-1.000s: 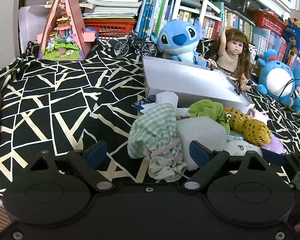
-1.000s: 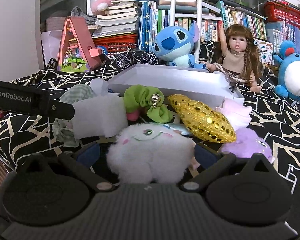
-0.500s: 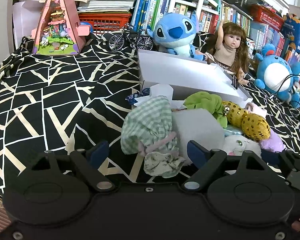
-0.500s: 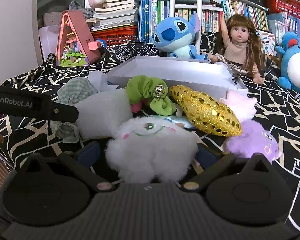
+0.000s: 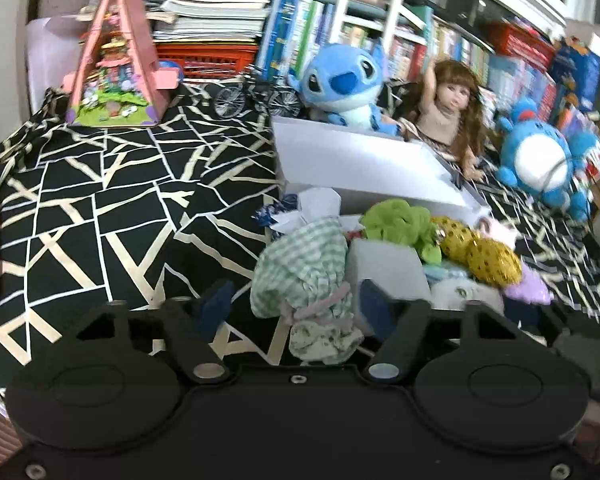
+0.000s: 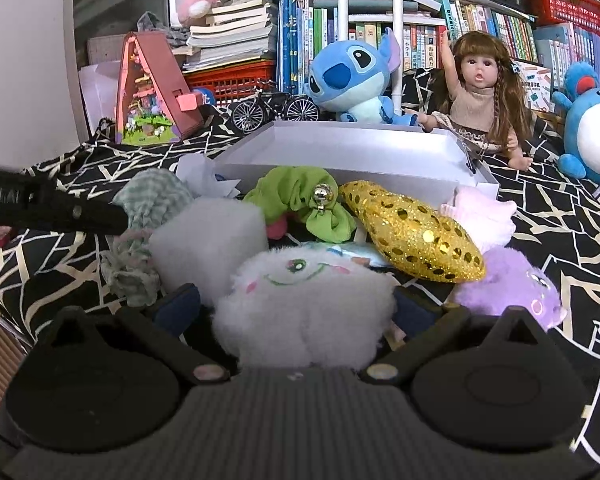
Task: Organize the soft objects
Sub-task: 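Move right tool to the white fluffy ball while left tool approaches the green gingham pouch, then close right tool on the white fluffy ball while left tool grasps the gingham pouch, lift both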
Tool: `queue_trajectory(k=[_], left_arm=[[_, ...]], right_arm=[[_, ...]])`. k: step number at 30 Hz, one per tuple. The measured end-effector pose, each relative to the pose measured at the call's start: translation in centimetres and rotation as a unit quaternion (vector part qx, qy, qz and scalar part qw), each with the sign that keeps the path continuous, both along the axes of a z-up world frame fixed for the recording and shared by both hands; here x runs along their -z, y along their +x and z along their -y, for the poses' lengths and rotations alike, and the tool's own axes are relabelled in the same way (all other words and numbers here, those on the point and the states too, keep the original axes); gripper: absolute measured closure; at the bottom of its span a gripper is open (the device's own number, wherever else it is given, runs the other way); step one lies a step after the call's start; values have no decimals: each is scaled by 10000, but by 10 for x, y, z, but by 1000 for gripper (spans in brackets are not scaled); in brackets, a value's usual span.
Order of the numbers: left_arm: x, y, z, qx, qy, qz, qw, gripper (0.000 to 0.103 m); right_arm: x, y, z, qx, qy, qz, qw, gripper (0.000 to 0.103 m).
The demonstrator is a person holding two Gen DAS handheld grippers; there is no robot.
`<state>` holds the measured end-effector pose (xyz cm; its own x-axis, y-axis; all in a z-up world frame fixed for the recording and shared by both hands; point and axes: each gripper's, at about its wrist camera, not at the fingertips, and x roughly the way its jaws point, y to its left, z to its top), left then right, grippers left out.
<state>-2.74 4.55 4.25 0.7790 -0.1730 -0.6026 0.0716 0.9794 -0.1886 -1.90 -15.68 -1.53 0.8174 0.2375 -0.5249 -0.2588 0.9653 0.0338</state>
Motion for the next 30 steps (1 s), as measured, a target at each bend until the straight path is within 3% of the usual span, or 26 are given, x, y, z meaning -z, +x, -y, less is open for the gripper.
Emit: queue_trajectory(k=[4,8,22,26,30], left_arm=[[7,1,6,148,216,-159,9995,56],[17,7,7,119,-95,-331,9993,55],[31,18,12,-291,-33,-152,9995,35],[29,14,3,-523,-98,-148,9985,34],[25,6,6,-755,238,155,9967,32]], right_arm=[[-1,-2,1,23,-14,58,10000,2],[-2,-6,2,41,-101,156,9998,4],[3,1,0,147,-73,164,9997,9],[3,0,0,184,-85,170,9996,10],[6,0,-3,186,-227,194,9994,9]])
